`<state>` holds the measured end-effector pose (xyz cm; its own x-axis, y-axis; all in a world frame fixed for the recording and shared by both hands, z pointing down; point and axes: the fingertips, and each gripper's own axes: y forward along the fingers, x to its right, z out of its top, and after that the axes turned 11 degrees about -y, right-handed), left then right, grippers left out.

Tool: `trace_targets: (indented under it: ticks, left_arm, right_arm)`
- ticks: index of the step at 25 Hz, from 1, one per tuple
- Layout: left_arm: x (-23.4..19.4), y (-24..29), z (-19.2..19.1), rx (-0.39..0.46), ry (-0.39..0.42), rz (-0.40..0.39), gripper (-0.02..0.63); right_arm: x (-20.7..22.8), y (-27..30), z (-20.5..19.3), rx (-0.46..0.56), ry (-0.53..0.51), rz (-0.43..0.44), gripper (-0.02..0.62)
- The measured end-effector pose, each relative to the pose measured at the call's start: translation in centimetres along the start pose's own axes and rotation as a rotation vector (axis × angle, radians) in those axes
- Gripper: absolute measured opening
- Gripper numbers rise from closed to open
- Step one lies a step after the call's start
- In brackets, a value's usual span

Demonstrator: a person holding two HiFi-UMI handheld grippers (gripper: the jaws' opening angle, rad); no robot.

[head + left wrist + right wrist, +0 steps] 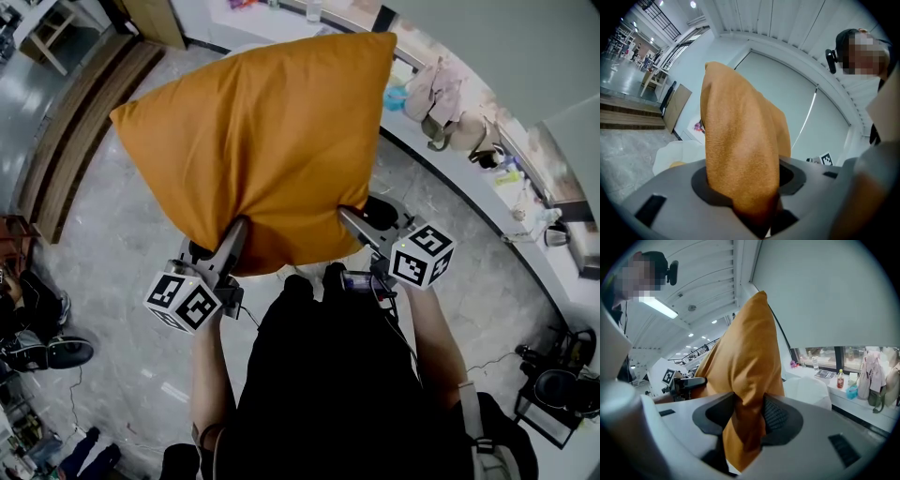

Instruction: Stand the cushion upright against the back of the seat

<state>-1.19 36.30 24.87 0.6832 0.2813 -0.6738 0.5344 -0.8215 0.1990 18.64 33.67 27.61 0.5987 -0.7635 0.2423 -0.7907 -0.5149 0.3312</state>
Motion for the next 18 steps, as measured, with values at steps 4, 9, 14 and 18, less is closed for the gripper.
trace_targets:
  ticks: [4,9,14,18]
  left_arm:
    - [-1.3,-1.4,0.4,-0.005,0.002,0.004,0.221]
    - [-2.5,-2.3,0.1,-0.014,-0.012,0.022,0.221]
    - [-4.0,-2.1,0.3,-0.022,-0.042,0.056,0.221]
    - [-5.1,-1.5,0.6,-0.021,-0.059,0.076,0.221]
  right_arm:
    - [-1.5,1.3,-0.4,-0.004,0.008,-0.001,0.195]
    - [-2.3,2.3,-1.2,-0.021,0.021,0.007,0.195]
    - [-1.9,4.0,-1.5,-0.044,0.037,0.029,0.195]
    - [-1.2,5.3,-1.5,-0.052,0.041,0.049,0.195]
